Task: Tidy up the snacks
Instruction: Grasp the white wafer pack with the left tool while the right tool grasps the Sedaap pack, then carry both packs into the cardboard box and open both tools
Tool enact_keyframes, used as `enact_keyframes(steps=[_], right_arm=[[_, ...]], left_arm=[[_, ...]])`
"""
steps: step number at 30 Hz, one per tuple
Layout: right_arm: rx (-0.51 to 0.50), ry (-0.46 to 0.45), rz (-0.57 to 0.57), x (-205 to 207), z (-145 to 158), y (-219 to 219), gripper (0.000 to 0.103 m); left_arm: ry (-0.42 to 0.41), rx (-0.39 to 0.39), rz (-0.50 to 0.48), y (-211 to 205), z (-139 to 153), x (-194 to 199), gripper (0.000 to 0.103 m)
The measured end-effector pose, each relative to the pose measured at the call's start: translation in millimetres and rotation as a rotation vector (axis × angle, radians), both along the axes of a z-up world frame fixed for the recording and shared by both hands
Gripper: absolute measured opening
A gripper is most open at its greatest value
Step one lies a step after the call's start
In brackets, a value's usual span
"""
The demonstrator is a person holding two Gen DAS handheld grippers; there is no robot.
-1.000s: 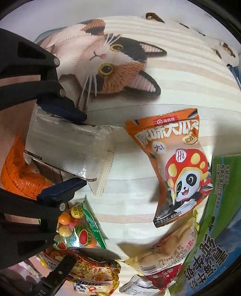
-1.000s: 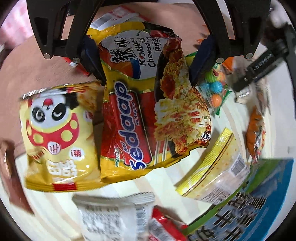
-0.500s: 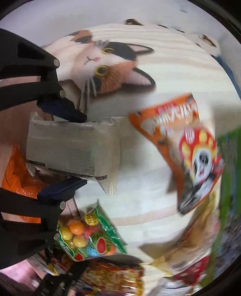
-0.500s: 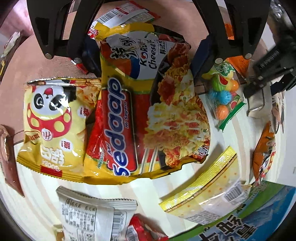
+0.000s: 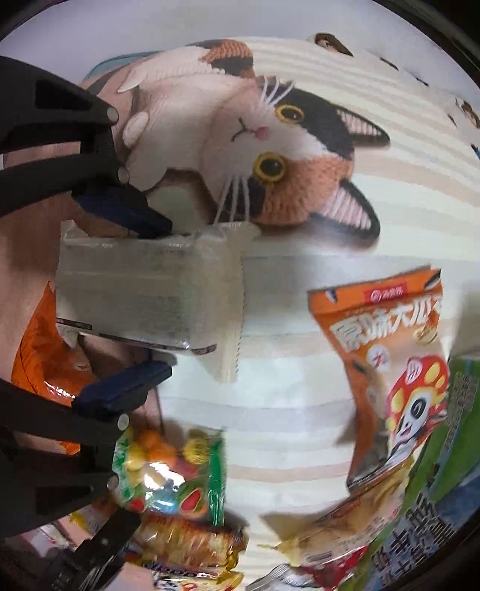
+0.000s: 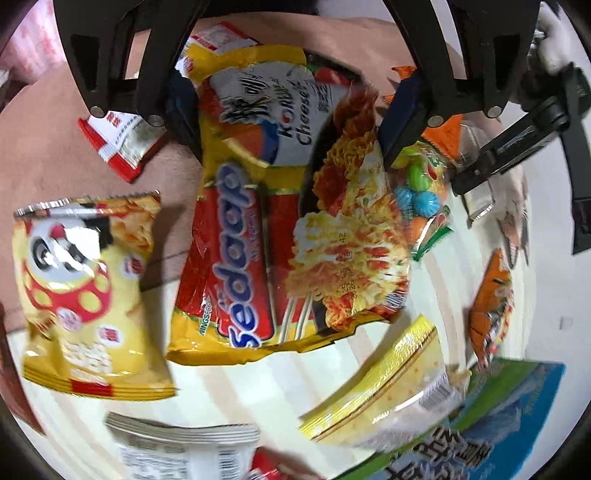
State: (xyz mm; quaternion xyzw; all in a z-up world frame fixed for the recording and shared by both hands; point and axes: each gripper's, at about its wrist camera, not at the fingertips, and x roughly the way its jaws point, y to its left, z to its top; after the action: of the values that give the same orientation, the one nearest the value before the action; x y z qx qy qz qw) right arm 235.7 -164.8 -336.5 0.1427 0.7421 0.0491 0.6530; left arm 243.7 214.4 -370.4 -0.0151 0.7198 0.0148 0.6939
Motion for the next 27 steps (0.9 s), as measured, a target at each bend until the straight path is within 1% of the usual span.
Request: enact_keyframes(steps=[1,3,4,5,6,7,10,11,16,20,22,24,25,26,27], right_arm=[[-0.003,0.002,0.018,0.9,-1.9,4.6,0.095],[-0.048,0.005,0.058,1.4,-5.4,15.2,0.096],[-0.084,0.004,0.079,0.1,-6.0,21.8,0.096],[-0.109,0.006,0.089,-0.2,-7.4,28.4,0.094],[-0.137,0.007,0.093,-3.0,-8.5,31.2,0.088],[-0.162,0.000,0.099,-6.1,-8.3,33.5,0.087],[-0.159,-0.033,0.092,-16.6,-2.3,36.9,0.085],[-0.158,-0.044,0.094,-21.5,0.2,37.0,0.085],[-0.095,-0.089,0.074,-35.9,23.5,23.3,0.084],[-0.018,-0.125,0.074,-43.5,54.6,-2.7,0.084],[0.018,-0.151,0.081,-45.9,72.7,-13.5,0.084],[0.052,-0.187,0.089,-44.5,99.5,-24.1,0.084],[0.064,-0.199,0.092,-35.6,106.3,-32.4,0.084],[0.078,-0.214,0.096,-28.0,116.7,-35.5,0.084],[0.094,-0.226,0.098,-23.1,129.7,-44.2,0.084]], left_arm=[[0.002,0.002,-0.015,-14.0,-1.5,-1.9,0.070],[0.000,0.016,-0.043,-13.9,-0.2,-4.7,0.070],[-0.004,0.027,-0.049,-18.0,-0.3,-5.8,0.064],[-0.016,0.057,-0.050,-23.1,7.9,-14.9,0.059],[-0.023,0.066,-0.046,-26.0,6.5,-21.9,0.057],[-0.029,0.063,-0.036,-27.7,7.6,-29.2,0.057],[-0.043,0.068,0.014,-16.3,16.4,-39.9,0.057],[-0.046,0.070,0.026,-22.0,23.8,-36.3,0.057],[-0.077,0.074,0.105,-10.6,47.6,-59.1,0.057],[-0.112,0.052,0.163,-15.2,87.6,-79.6,0.057],[-0.134,0.027,0.182,-23.2,97.3,-74.6,0.057],[-0.163,0.001,0.191,-33.4,117.8,-76.7,0.057],[-0.183,-0.011,0.189,-40.7,130.3,-76.5,0.057],[-0.196,-0.020,0.186,-49.4,133.9,-68.5,0.057],[-0.213,-0.034,0.180,-58.9,145.0,-64.1,0.057]])
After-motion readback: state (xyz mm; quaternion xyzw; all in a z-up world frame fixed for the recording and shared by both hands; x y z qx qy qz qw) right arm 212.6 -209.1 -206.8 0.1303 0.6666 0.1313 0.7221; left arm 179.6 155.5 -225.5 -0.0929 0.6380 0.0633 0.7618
